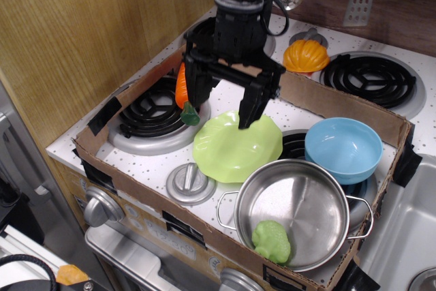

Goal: Put carrot on plate

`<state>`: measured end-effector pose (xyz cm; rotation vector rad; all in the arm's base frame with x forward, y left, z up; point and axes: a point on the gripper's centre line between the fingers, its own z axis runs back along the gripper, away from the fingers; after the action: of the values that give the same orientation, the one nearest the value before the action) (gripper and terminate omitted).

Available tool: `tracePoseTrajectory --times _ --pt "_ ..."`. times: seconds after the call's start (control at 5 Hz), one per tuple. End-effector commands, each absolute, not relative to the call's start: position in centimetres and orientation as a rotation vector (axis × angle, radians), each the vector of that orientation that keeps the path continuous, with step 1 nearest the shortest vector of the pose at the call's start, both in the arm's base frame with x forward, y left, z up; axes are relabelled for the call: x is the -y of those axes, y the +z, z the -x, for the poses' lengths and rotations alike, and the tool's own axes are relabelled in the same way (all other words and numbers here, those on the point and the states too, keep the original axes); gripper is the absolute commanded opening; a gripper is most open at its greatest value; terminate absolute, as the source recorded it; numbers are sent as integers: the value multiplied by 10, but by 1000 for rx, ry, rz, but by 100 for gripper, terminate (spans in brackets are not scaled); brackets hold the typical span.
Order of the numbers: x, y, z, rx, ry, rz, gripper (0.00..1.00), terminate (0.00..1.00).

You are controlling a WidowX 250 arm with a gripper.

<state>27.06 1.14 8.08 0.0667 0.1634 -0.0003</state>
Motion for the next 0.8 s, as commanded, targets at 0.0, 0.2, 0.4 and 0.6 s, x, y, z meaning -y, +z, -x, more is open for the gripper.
tracePoseTrajectory --times 0.0,0.2,0.4,0.6 --pt "-42 108 -305 -110 355 -115 100 0" --pt "-72 105 -313 -108 492 -74 100 0" --pt "-89 93 -310 -34 548 -100 100 0" --pt "-94 81 -306 14 579 -122 100 0"
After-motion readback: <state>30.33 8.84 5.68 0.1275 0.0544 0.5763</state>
